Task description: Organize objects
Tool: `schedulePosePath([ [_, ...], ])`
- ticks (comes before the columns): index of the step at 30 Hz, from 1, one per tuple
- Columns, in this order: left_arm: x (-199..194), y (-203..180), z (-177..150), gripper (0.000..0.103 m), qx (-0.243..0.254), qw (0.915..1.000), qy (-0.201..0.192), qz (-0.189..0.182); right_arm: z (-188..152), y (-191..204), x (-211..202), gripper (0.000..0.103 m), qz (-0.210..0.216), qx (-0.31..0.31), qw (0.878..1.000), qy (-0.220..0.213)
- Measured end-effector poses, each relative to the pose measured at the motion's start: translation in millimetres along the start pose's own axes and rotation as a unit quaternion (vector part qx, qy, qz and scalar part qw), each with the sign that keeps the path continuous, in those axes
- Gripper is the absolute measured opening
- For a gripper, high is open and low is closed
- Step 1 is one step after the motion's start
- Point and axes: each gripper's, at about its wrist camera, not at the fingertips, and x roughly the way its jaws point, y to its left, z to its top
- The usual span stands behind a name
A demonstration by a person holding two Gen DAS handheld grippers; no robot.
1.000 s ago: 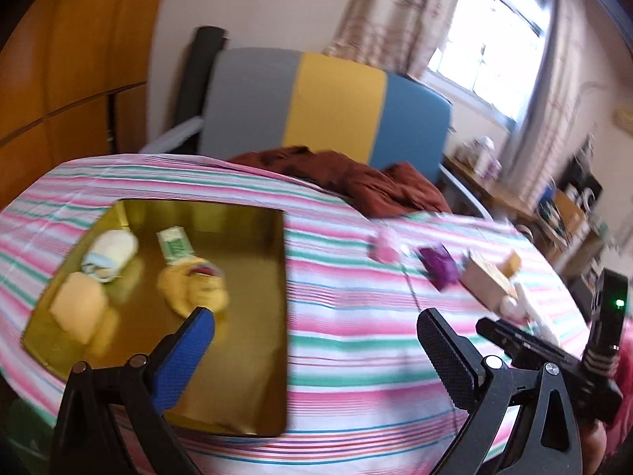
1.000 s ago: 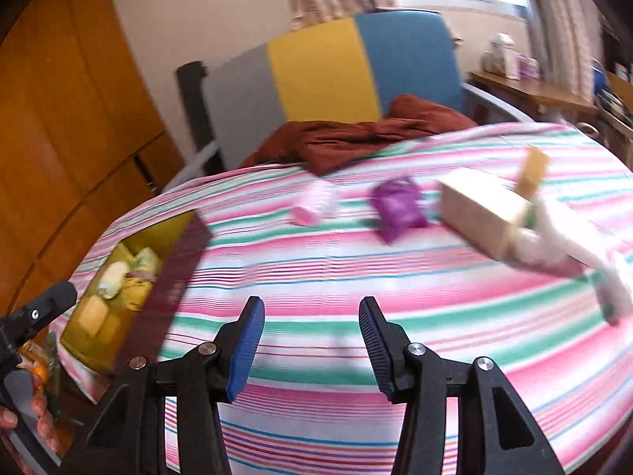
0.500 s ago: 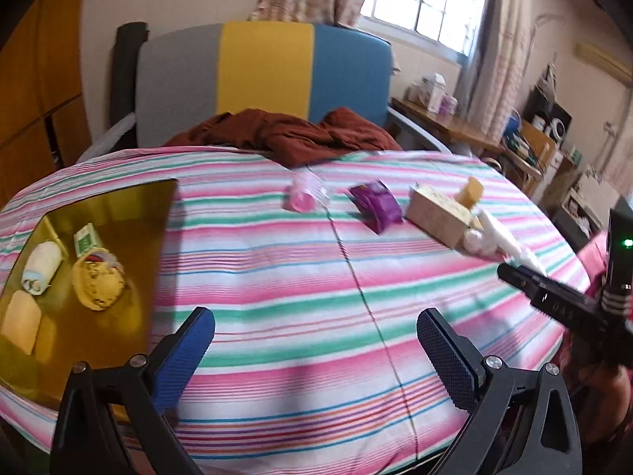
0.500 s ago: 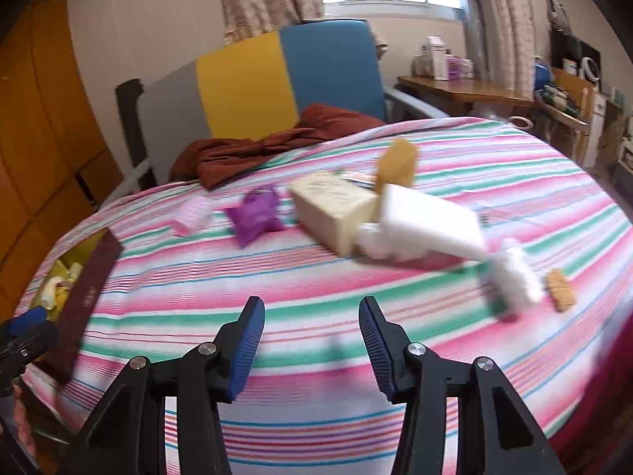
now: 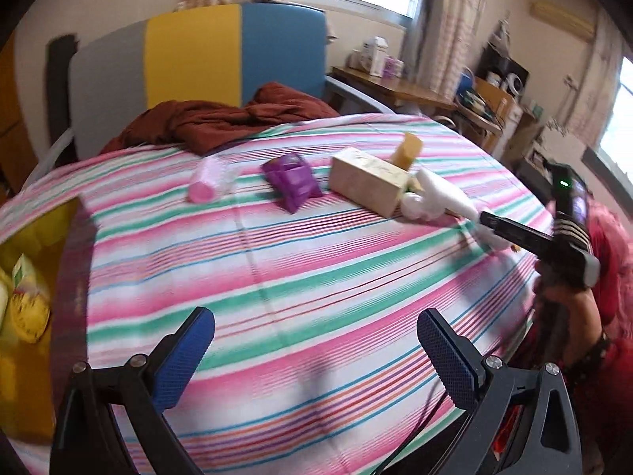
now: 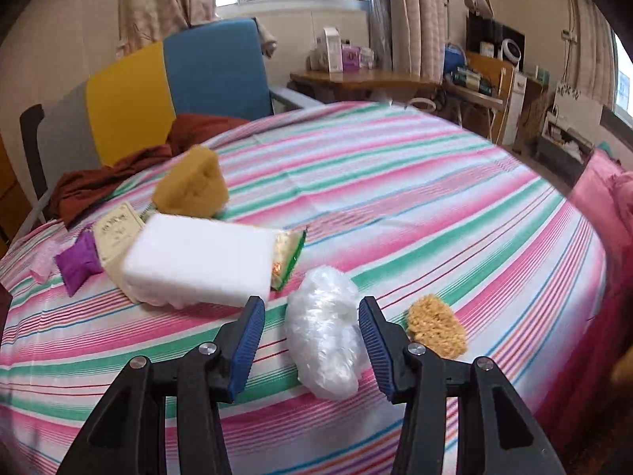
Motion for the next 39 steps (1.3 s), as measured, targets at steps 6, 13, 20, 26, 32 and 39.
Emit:
schedulePosePath([
  [6,20.3,-35.7,29.0,0.103,0.043,0.9988,-0.007,-0.021,-8.0,-6.0,4.7,0.035,0.020,0.025,0.999,-0.016],
  [13,60.5,-90.2,75.8,0.103,0.113,0.9917,-0.019,-0.059,-25.1,-15.2,-1.0,0.032,0.026,0.059,0.997,-0.047],
  [20,108.6,-148.3,128.3,0.103,0.250,0.9656,-0.037,-0.062,-27.7,-20.4,4.3,0.032,0.043,0.072,0.995,-0.054],
  [26,156.6,-182.4,143.5,0.103,0.366,0.9256,0.013,-0.095,-30.8,-24.7,4.6,0.032,0.054,0.082,0.993,-0.061],
  [32,191.4,-173.3,139.3,0.103,0.361,0.9202,0.083,-0.127,-32.2,-28.2,4.5,0.032,0.062,0.090,0.992,-0.065],
  [39,186.9,-163.9,114.3,0.069,0.364,0.9155,0.092,-0.144,-33.9,-33.1,5.0,0.032,0.068,0.094,0.991,-0.068],
])
